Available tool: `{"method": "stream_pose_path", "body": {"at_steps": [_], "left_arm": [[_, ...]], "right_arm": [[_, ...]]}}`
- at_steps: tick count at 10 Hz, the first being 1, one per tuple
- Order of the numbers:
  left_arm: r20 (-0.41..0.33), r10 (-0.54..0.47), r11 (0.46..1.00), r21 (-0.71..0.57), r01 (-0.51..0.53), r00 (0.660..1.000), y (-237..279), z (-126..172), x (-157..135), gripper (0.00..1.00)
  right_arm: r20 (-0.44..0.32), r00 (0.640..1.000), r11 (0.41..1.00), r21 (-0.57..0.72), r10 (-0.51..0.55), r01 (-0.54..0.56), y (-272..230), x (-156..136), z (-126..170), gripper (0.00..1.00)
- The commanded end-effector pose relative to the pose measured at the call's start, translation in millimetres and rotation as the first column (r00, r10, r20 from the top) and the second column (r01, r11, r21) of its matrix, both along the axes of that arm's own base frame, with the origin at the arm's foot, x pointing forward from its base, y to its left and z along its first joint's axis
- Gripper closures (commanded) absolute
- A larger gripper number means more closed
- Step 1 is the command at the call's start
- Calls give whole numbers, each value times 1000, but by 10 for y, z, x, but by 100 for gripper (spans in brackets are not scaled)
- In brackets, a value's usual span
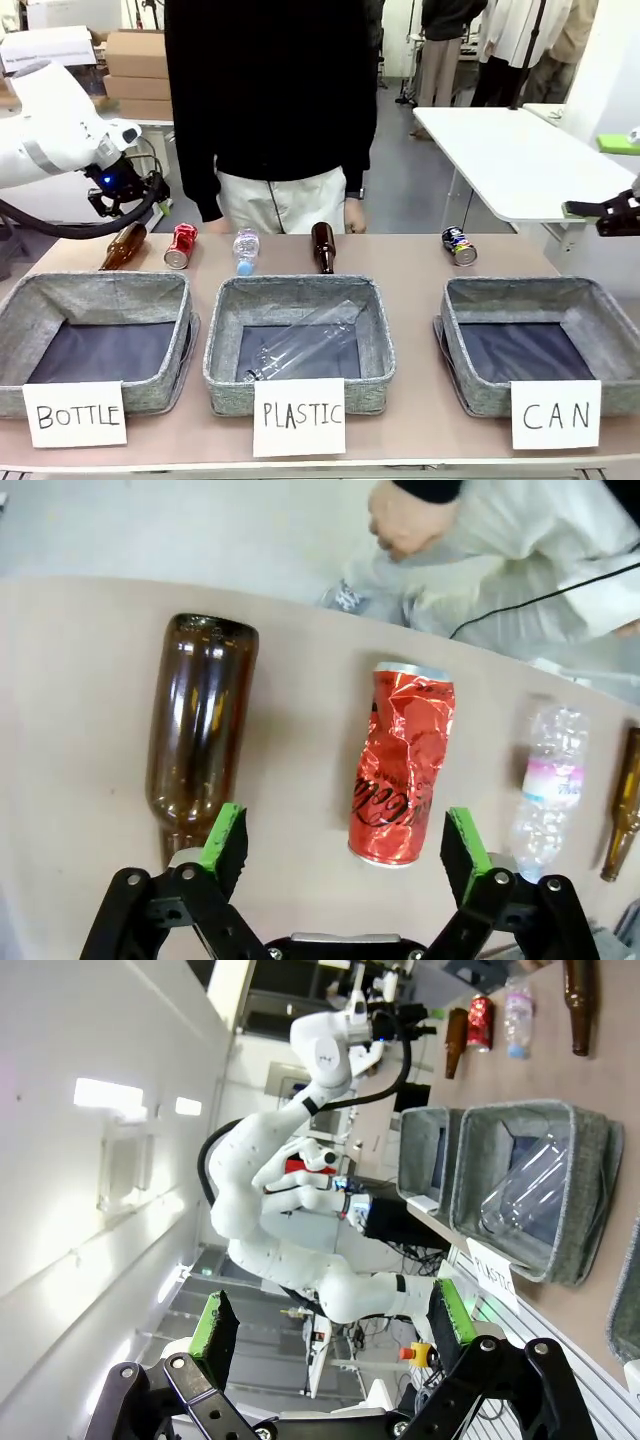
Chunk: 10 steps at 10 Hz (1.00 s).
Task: Sort the can waste into the basket.
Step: Pick up the can waste from the table and place it in the right Fabric basket.
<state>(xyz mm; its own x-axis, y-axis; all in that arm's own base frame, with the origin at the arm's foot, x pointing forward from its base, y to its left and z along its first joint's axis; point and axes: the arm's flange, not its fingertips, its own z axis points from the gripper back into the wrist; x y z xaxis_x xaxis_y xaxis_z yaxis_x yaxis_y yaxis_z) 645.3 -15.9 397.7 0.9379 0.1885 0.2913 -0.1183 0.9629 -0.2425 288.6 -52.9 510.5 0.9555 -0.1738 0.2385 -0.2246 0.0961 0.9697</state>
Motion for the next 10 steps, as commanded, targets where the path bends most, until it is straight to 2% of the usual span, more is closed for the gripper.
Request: {"method": "stream_pose_path", "body": {"at_steps": [1,2,3,4,7,10], "left_arm": [[8,90,996,-9,-90,996,-249,-211,115,0],[-9,87,993,-83,-87,996,-449,-346,182,0],[-13,86,992,-90,-87,996,-572,-424,236,0],[-54,73,991,-106,-78,996,-584,-473,274,0],[-130,90,995,-33,-95,987,-658,-786,329,0],[-131,84,996,-4,-85,988,-737,-889,324,0]], "right_arm": [[33,999,1000,14,-2,1,3,30,31,0],[33,999,1000,14,-2,1,3,30,31,0],[33,999,1000,14,-2,1,3,30,31,0],[33,999,1000,14,-2,1,3,30,31,0],[33,999,1000,14,-2,1,3,30,31,0],[33,999,1000,14,-2,1,3,30,31,0]]}}
